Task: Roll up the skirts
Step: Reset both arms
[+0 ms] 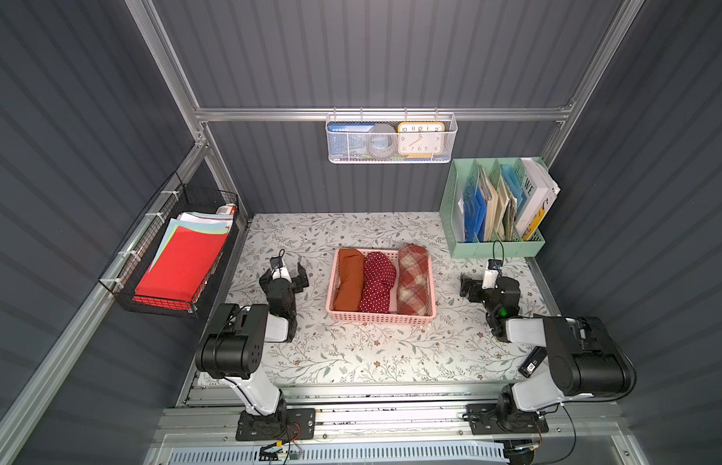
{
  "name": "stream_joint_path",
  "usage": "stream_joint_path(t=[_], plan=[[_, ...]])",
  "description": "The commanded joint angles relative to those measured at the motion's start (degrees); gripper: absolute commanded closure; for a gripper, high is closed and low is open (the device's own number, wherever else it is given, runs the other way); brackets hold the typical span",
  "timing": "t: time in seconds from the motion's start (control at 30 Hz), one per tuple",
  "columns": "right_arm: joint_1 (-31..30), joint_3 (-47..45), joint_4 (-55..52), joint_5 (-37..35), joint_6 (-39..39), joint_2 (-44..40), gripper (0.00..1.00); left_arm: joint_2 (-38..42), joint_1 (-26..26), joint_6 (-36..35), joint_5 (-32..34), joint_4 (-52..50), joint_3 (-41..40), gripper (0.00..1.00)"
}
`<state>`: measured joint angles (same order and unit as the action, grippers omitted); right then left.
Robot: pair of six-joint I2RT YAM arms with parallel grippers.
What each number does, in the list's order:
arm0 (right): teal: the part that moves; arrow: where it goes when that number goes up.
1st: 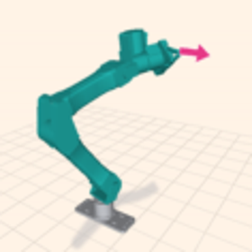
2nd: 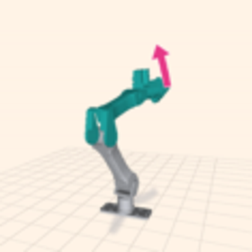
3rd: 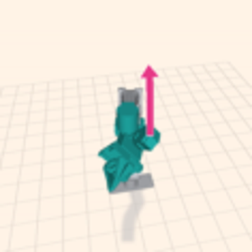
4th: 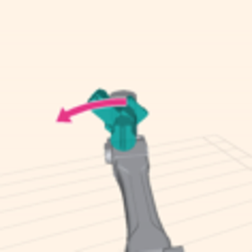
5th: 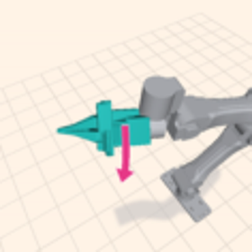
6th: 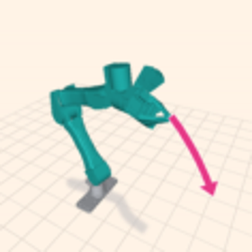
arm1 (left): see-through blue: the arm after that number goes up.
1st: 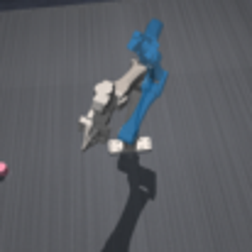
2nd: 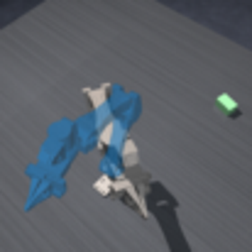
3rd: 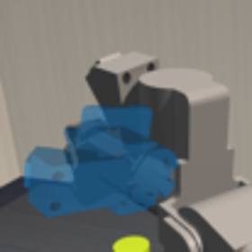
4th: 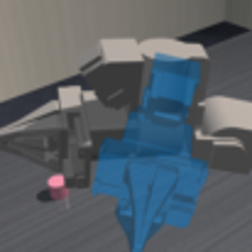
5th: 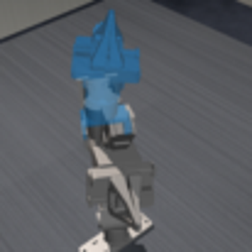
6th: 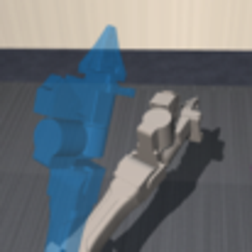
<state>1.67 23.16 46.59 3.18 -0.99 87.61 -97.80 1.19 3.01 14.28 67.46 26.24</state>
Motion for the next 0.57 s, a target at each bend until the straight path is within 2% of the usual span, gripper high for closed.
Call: stream_joint_path(t=[0.0, 0.2, 0.23, 0.27, 0.3, 0.53], plan=[[-0.53, 0.14, -0.10, -0.96, 0.63, -0.67, 0.01, 0.47, 0.22, 0.69, -0.52, -0.60, 0.41, 0.00], [-0.76, 0.22, -0.27, -1.33, 0.64, -0.74, 0.01, 0.51, 0.22, 0.66, -0.64, -1.08, 0.48, 0.00], [-0.79, 0.22, -0.35, -1.33, 0.64, -0.75, 0.01, 0.38, 0.22, -0.77, -4.90, -1.10, 0.75, 0.00], [-0.79, 0.30, -0.44, -1.33, 0.64, -0.77, 0.01, 0.23, 0.14, -3.43, -11.82, -2.66, 1.73, 0.00], [-0.79, 0.27, -0.53, -1.33, 0.63, -0.70, 0.01, 0.26, -0.57, -3.05, -13.59, -2.60, 1.81, 0.00], [-0.74, 0.58, -1.15, -1.42, 0.38, -0.78, 0.01, 0.48, -1.10, -2.74, -12.74, -1.73, 1.05, 0.00]])
